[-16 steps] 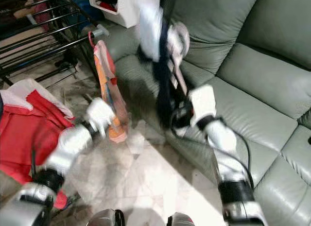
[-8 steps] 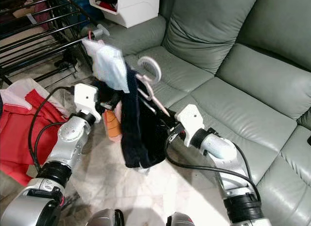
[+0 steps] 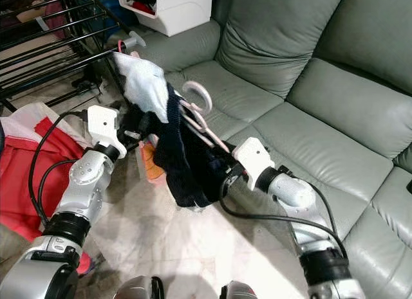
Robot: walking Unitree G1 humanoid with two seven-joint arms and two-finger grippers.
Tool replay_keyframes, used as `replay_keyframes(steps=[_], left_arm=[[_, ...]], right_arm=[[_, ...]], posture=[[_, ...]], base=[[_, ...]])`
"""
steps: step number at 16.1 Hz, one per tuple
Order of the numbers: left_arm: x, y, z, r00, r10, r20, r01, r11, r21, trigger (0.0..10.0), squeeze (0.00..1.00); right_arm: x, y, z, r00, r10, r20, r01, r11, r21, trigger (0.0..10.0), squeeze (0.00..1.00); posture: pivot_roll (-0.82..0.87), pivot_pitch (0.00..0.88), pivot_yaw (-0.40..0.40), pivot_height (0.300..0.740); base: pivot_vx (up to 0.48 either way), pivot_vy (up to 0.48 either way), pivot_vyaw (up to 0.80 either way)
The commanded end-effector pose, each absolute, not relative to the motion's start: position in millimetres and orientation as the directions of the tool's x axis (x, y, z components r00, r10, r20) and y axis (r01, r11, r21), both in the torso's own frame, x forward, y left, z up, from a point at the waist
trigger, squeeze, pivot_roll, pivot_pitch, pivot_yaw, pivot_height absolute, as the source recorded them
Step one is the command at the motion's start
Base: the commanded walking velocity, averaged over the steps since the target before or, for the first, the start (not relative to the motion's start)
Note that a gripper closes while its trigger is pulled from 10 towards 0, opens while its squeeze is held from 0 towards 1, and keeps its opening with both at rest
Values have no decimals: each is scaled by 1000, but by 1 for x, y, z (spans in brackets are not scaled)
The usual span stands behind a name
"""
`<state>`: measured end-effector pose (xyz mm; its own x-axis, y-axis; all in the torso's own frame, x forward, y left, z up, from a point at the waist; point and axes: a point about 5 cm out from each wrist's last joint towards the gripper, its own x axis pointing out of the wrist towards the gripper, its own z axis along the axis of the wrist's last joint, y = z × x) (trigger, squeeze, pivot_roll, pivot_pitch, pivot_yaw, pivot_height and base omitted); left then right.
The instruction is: Hang hanger
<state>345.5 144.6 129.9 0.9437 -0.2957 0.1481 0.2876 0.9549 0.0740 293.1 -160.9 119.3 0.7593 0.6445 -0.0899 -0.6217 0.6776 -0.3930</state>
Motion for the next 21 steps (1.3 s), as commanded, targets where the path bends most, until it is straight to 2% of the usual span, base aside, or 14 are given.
replay_keyframes(steps=[1, 3, 6, 8, 9, 11, 12, 13, 14, 16, 17, 19, 21], left_arm=[[344, 144, 134, 933, -326, 153, 321, 945, 57, 10000, 1000], [338, 136, 138, 901, -402, 164, 396, 916, 70, 10000, 1000], [338, 134, 142, 890, -425, 167, 415, 905, 94, 10000, 1000], [334, 123, 144, 855, -497, 147, 503, 864, 0, 10000, 0], [332, 120, 145, 843, -518, 144, 525, 851, -11, 10000, 0], [326, 114, 149, 784, -603, 145, 593, 797, 114, 10000, 0], [324, 117, 155, 732, -667, 141, 622, 738, 261, 10000, 0], [323, 119, 158, 705, -696, 131, 635, 703, 319, 10000, 0], [321, 123, 164, 663, -741, 106, 647, 638, 417, 10000, 0], [314, 141, 166, 547, -836, -41, 640, 386, 664, 10000, 0], [314, 145, 164, 526, -846, -84, 638, 328, 697, 10000, 0], [309, 152, 158, 441, -875, -198, 640, 152, 753, 10000, 0], [307, 152, 153, 388, -885, -257, 666, 77, 742, 10000, 0]], right_arm=[[298, -159, 125, 762, 644, -62, -602, 670, -435, 10000, 0], [300, -156, 121, 751, 656, -70, -614, 656, -438, 10000, 0], [300, -152, 119, 738, 671, -67, -621, 638, -455, 10000, 0], [301, -151, 116, 749, 660, -56, -606, 649, -459, 10000, 0], [301, -152, 115, 752, 657, -55, -603, 651, -461, 10000, 0], [298, -155, 108, 740, 666, -89, -611, 611, -504, 10000, 0], [294, -159, 107, 723, 682, -106, -630, 589, -506, 10000, 0], [293, -161, 107, 718, 687, -111, -636, 583, -506, 10000, 0], [291, -166, 106, 707, 695, -128, -649, 567, -507, 10000, 0], [284, -178, 104, 674, 717, -177, -684, 515, -517, 10000, 0], [283, -180, 104, 667, 722, -186, -691, 504, -518, 10000, 0], [278, -183, 102, 640, 739, -211, -717, 477, -508, 10000, 0], [271, -181, 101, 600, 765, -232, -751, 439, -494, 10000, 0]], posture=[[-115, 36, 36, 740], [-107, 37, 31, 740], [-105, 36, 28, 740], [-107, 36, 29, 740], [-107, 36, 29, 740], [-107, 36, 29, 740], [-107, 36, 29, 740], [-107, 36, 29, 740], [-97, 39, 29, 740], [-92, 39, 31, 740], [-85, 38, 36, 740], [-83, 35, 42, 740], [-84, 31, 45, 740]], base=[[0, 0, 0], [0, 0, 0], [0, 0, 0], [0, 0, 0], [0, 0, 0], [0, 0, 0], [0, 0, 0], [0, 0, 0], [0, 0, 0], [0, 0, 0], [0, 0, 0], [0, 0, 0], [0, 0, 0]])
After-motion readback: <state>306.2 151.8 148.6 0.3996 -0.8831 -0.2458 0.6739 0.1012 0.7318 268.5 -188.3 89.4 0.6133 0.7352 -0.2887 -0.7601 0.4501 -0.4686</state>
